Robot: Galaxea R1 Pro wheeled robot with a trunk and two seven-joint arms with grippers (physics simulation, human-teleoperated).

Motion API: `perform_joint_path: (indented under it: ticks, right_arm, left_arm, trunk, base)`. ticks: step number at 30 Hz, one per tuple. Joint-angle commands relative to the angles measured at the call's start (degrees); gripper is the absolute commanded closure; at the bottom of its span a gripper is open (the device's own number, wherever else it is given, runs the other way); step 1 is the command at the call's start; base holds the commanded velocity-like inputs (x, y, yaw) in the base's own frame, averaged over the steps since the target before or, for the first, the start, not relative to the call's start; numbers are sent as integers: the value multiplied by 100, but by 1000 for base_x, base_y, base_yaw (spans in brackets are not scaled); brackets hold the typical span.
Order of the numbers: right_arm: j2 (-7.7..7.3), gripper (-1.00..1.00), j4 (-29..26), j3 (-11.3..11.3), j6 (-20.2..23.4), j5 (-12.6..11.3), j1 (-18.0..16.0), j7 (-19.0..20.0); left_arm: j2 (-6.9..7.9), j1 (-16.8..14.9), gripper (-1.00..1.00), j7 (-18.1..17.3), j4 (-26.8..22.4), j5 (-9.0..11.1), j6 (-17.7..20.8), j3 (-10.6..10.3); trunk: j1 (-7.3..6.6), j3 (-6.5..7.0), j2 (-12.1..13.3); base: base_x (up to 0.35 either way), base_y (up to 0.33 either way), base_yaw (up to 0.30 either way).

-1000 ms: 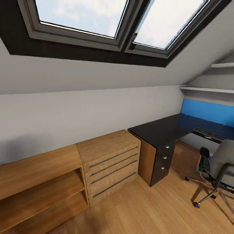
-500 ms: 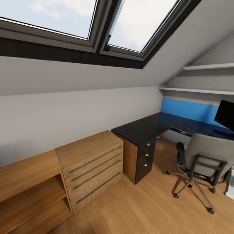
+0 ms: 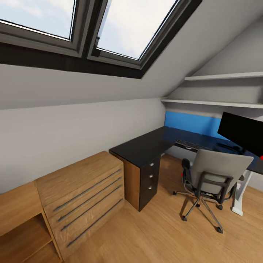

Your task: In the bedroom, organize the workspace by keeping the computer under the desk, ensuring the monitor is on the desk, placing the keyboard on the desk next to the monitor, placing the mouse on the desk next to the keyboard, moving the folder from the swivel chair onto the desk next to the mouse, stacking the notebook on top of the folder with the pen on top of the notebook, and positioning the swivel chair next to the desk.

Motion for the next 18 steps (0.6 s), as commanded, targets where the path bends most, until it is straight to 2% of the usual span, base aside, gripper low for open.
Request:
perform_joint_path:
  ticks: [1,12,18]
  right_arm:
    - [0,-100,1,4,-6,-61,-2,50]
    - [-8,-100,-1,4,-15,-61,-2,48]
    - [-8,-100,1,4,-15,-61,-2,50]
  left_arm:
    - [-2,4,-100,0,-13,-6,-3,26]
    - [-2,4,-100,7,-13,-6,-3,26]
    - [-2,4,-100,7,-13,-6,-6,33]
  trunk:
    - [4,-2,-4]
    - [4,63,-4]
    - [4,105,-4]
  base:
    - [304,-126,-277]
    - [264,-218,-227]
    - [88,-94,-197]
